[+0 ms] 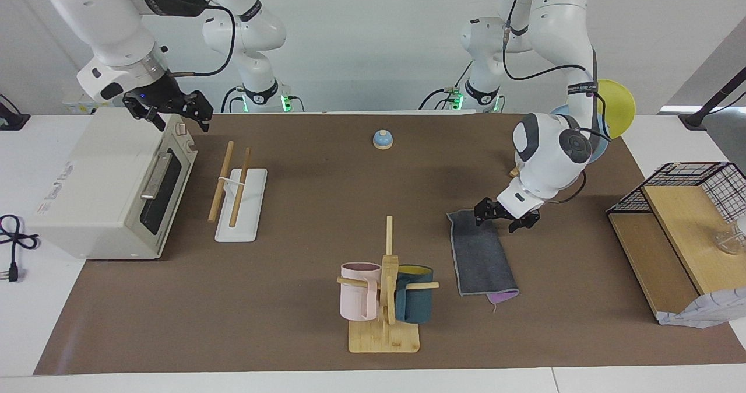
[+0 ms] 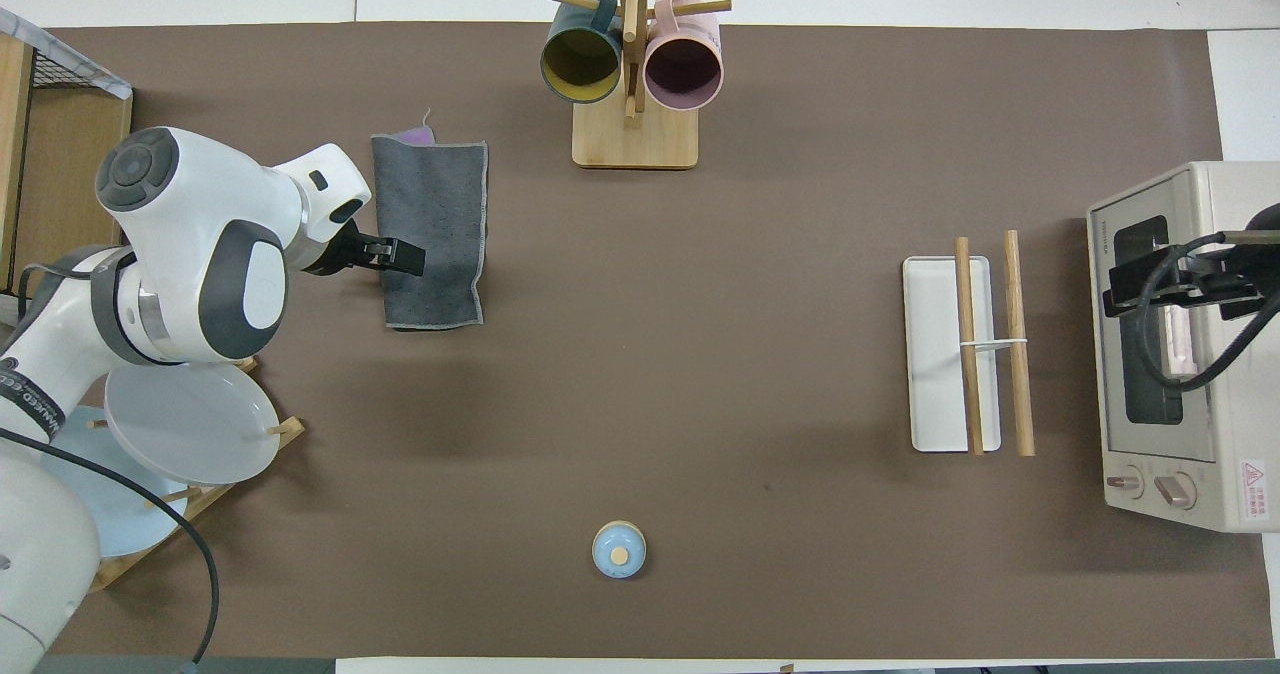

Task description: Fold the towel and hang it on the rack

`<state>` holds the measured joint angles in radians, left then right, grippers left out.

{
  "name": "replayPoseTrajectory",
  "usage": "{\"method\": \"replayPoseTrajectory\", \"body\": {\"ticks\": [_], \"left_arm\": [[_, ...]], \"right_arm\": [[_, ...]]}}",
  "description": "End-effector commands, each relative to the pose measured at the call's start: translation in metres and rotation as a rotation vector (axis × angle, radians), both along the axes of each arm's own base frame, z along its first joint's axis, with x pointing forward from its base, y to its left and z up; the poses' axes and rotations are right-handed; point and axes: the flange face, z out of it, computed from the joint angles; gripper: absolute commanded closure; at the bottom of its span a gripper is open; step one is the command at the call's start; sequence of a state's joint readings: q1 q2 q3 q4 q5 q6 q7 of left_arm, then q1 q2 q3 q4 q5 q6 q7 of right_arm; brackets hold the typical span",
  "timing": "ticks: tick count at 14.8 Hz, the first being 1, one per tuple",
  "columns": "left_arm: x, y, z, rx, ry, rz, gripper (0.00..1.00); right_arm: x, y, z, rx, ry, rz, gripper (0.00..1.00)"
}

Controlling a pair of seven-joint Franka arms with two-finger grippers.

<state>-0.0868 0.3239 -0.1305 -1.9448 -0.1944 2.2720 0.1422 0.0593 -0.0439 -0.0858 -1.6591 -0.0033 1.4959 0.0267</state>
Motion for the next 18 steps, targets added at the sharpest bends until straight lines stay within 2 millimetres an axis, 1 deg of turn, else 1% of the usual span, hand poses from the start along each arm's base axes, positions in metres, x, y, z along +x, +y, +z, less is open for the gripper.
{"method": "replayPoseTrajectory", "body": {"ticks": [1,4,5,7,9,10,11,13,15,16,17,18], "left_arm": [[-0.001,0.001,-0.009,-0.024,0.0,0.011,0.07],[-0.008,0.003,-0.017,-0.02,0.02,0.013,0.17],[-0.009,0.003,-0.019,-0.019,0.024,0.013,0.19],[-0.01,0.003,-0.02,-0.022,0.027,0.016,0.21],[-0.012,0.003,-0.021,-0.022,0.032,0.017,0.26],[-0.012,0.003,-0.022,-0.024,0.034,0.019,0.31],[-0.012,0.003,-0.022,-0.027,0.035,0.024,0.4],[-0.014,0.002,-0.023,-0.026,0.036,0.023,0.54],[-0.015,0.004,-0.024,-0.026,0.04,0.026,0.72],[-0.014,0.004,-0.024,-0.026,0.04,0.028,0.82],[-0.014,0.005,-0.024,-0.026,0.041,0.029,0.96],[-0.014,0.007,-0.023,-0.026,0.043,0.033,1.0]], "right_arm": [[-0.006,0.001,-0.001,0.004,-0.017,0.022,0.0],[-0.004,0.004,0.0,0.005,-0.035,0.024,0.0],[-0.004,0.012,0.0,0.005,-0.033,0.041,0.0],[-0.004,0.011,0.0,0.005,-0.033,0.039,0.0],[-0.004,0.009,-0.001,0.005,-0.036,0.035,0.0],[-0.004,0.011,-0.002,0.005,-0.036,0.038,0.0],[-0.004,0.011,-0.002,0.005,-0.036,0.036,0.0],[-0.003,0.011,-0.002,0.004,-0.041,0.035,0.0],[-0.005,0.014,-0.01,0.009,-0.065,0.037,0.0],[-0.007,0.019,-0.017,0.027,-0.07,0.039,0.0],[-0.007,0.027,-0.018,0.063,-0.087,0.032,0.0],[-0.007,0.029,-0.022,0.075,-0.093,0.018,0.0]]}}
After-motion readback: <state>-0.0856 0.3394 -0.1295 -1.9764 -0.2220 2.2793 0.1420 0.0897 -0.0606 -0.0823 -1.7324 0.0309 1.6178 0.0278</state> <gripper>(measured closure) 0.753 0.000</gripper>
